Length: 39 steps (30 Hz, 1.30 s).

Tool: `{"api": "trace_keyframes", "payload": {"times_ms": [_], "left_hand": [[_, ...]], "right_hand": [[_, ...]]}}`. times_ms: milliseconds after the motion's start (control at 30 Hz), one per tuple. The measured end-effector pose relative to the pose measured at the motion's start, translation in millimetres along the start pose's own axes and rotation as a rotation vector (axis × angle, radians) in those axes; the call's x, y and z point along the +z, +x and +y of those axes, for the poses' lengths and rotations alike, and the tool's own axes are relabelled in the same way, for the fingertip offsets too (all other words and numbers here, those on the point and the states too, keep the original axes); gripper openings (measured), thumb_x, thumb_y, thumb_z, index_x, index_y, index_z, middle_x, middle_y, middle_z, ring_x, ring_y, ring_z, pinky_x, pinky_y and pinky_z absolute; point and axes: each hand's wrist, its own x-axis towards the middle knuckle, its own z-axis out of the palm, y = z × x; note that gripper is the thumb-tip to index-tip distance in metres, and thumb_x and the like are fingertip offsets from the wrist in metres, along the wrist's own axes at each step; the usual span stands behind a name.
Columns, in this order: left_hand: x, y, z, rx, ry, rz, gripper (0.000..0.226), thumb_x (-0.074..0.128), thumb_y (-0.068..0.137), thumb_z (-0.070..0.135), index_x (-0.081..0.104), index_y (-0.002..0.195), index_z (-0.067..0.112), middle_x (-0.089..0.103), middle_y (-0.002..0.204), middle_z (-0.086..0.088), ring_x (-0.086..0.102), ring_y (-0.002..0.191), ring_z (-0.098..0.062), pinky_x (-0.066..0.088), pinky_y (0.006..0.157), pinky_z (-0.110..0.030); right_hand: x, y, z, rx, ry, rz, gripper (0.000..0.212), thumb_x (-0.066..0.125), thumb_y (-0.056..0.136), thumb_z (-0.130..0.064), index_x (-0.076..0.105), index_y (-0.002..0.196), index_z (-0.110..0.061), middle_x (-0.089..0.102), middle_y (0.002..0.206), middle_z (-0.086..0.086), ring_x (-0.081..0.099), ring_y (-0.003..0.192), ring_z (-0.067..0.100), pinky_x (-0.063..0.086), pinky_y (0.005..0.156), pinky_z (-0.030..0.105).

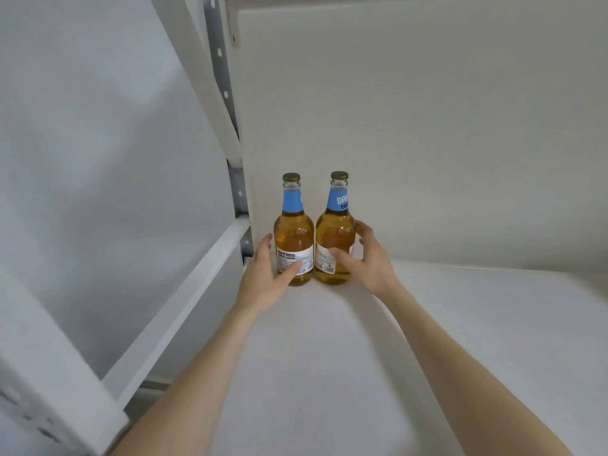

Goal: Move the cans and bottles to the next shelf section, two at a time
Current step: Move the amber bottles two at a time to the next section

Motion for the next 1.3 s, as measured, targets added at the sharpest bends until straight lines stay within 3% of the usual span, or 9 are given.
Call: {"api": "trace_keyframes", "payload": {"times_ms": [100, 267, 467, 633, 833, 967, 1100, 1300], "left_hand": [[10.3, 7.4, -1.4, -0.032, -0.255, -0.052, 0.076, 0.072, 0.084, 0.041, 0.031, 0.147, 0.030, 0.050, 0.144, 0.005, 0.051, 0.129, -0.017, 0.048, 0.102, -0.035], [12.7, 19.3, 1.5, -0.107, -0.439, -0.056, 0.075, 0.083, 0.075, 0.028, 0.042, 0.139, 0.027, 0.059, 0.130, 0.005, 0.059, 0.118, -0.016, 0.053, 0.094, -0.035], [9.1, 17.8, 6.9, -0.147, -0.489, -0.051, 0.073, 0.087, 0.070, 0.024, 0.046, 0.129, 0.030, 0.062, 0.120, 0.009, 0.061, 0.109, -0.012, 0.053, 0.077, -0.024], [3.3, 5.1, 13.0, -0.179, -0.451, -0.030, 0.068, 0.089, 0.068, 0.024, 0.048, 0.121, 0.033, 0.064, 0.118, 0.008, 0.062, 0.107, -0.015, 0.055, 0.082, -0.032], [-3.6, -28.6, 28.2, -0.281, -0.613, 0.007, 0.054, 0.086, 0.072, 0.022, 0.054, 0.116, 0.029, 0.068, 0.111, 0.006, 0.066, 0.103, -0.015, 0.056, 0.077, -0.031], [-8.6, -55.0, 36.8, -0.340, -0.680, 0.000, 0.043, 0.085, 0.073, 0.020, 0.059, 0.105, 0.033, 0.071, 0.106, 0.006, 0.068, 0.101, -0.016, 0.057, 0.085, -0.040], [-12.3, -83.1, 49.4, -0.408, -0.677, -0.041, 0.046, 0.085, 0.071, 0.024, 0.060, 0.109, 0.032, 0.072, 0.110, 0.001, 0.069, 0.102, -0.022, 0.057, 0.089, -0.051], [-14.4, -123.6, 84.5, -0.494, -0.684, -0.082, 0.049, 0.084, 0.073, 0.026, 0.060, 0.116, 0.024, 0.072, 0.112, -0.005, 0.070, 0.100, -0.025, 0.057, 0.089, -0.052]], "right_hand": [[3.1, 12.7, 1.7, 0.036, 0.265, -0.073, 0.078, 0.073, 0.085, -0.044, 0.031, 0.149, -0.027, 0.050, 0.145, -0.002, 0.050, 0.130, 0.022, 0.046, 0.102, 0.036], [11.2, 24.6, 6.5, 0.074, 0.494, -0.119, 0.065, 0.081, 0.080, -0.030, 0.046, 0.134, -0.028, 0.063, 0.124, -0.005, 0.062, 0.114, 0.018, 0.055, 0.091, 0.036], [11.8, 25.8, 8.2, 0.102, 0.548, -0.107, 0.060, 0.083, 0.077, -0.026, 0.048, 0.126, -0.030, 0.064, 0.118, -0.006, 0.064, 0.108, 0.018, 0.057, 0.087, 0.038], [8.5, 16.0, -1.2, 0.144, 0.577, -0.072, 0.063, 0.083, 0.077, -0.024, 0.047, 0.129, -0.022, 0.064, 0.119, 0.000, 0.065, 0.105, 0.020, 0.058, 0.086, 0.040], [-11.2, -13.7, -9.6, 0.402, 0.767, -0.042, 0.043, 0.077, 0.083, -0.029, 0.053, 0.118, -0.023, 0.067, 0.116, 0.006, 0.067, 0.100, 0.024, 0.056, 0.084, 0.045], [-30.1, -42.1, -8.6, 0.518, 0.822, -0.051, 0.052, 0.076, 0.083, -0.032, 0.053, 0.128, -0.018, 0.068, 0.116, 0.008, 0.066, 0.101, 0.027, 0.055, 0.074, 0.040], [-49.7, -70.1, -9.2, 0.595, 0.854, -0.052, 0.054, 0.075, 0.083, -0.036, 0.056, 0.129, -0.015, 0.069, 0.114, 0.010, 0.067, 0.100, 0.029, 0.055, 0.070, 0.037], [-90.1, -104.8, -22.9, 0.639, 0.883, -0.068, 0.053, 0.072, 0.084, -0.038, 0.055, 0.129, -0.015, 0.069, 0.114, 0.010, 0.066, 0.102, 0.030, 0.054, 0.069, 0.036]]}}
